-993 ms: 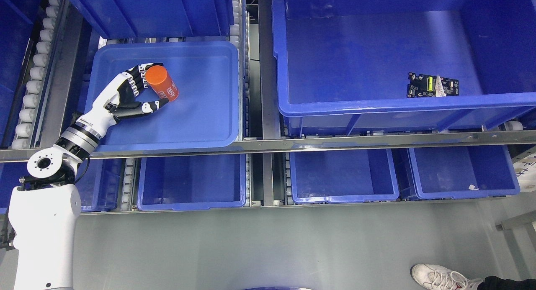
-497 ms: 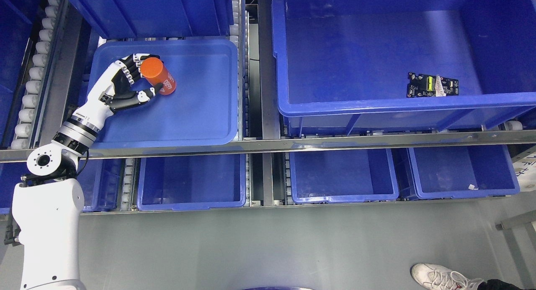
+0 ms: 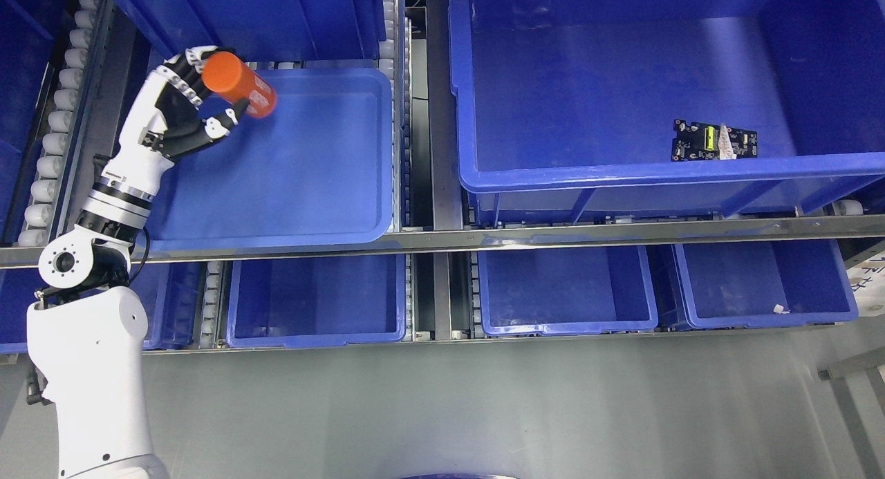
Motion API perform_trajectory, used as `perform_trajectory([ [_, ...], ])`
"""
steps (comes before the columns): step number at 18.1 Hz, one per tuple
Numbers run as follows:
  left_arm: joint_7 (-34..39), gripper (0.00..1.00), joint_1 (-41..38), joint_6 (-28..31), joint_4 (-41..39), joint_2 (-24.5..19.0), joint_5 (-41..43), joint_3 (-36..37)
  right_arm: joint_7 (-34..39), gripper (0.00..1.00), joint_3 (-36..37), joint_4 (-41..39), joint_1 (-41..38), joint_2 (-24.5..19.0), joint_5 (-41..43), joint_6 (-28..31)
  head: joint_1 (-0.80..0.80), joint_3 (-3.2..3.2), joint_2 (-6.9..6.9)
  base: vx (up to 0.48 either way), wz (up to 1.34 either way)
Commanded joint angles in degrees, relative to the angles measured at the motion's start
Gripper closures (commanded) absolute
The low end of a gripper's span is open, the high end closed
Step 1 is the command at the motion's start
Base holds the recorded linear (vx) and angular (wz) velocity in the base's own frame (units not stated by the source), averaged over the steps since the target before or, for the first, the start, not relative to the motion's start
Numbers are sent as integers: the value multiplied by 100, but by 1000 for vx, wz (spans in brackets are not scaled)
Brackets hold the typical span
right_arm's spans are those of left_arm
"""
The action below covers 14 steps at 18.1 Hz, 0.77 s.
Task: Grab orange capacitor from left shelf to right desk
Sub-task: 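Lift the orange capacitor up out of the bin with the left hand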
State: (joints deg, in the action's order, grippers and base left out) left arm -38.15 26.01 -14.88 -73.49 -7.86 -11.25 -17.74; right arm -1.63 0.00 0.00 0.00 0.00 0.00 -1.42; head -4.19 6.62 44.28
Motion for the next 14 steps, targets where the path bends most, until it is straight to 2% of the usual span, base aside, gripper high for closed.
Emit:
perform_trajectory([
  [1,1471,73,0,-582,-921,686,-97,-653,-4,0,70,-100,-114,100,-26,1,0,0,0,0,0],
  [2,1964,73,-8,-856,-947,686,-88,-469,-4,0,70,-100,-114,100,-26,1,0,0,0,0,0],
  [4,2433,73,-78,-902,-1245,686,17,-258,-4,0,70,-100,-114,100,-26,1,0,0,0,0,0],
  [7,2514,73,-219,-876,-1588,686,324,-204,-4,0,70,-100,-114,100,-26,10,0,0,0,0,0],
  [11,2514,73,-807,-806,-2151,686,334,-81,-4,0,70,-100,-114,100,-26,1,0,0,0,0,0],
  [14,2505,73,-1115,-832,-2292,686,334,-247,-4,0,70,-100,-114,100,-26,1,0,0,0,1,-9],
])
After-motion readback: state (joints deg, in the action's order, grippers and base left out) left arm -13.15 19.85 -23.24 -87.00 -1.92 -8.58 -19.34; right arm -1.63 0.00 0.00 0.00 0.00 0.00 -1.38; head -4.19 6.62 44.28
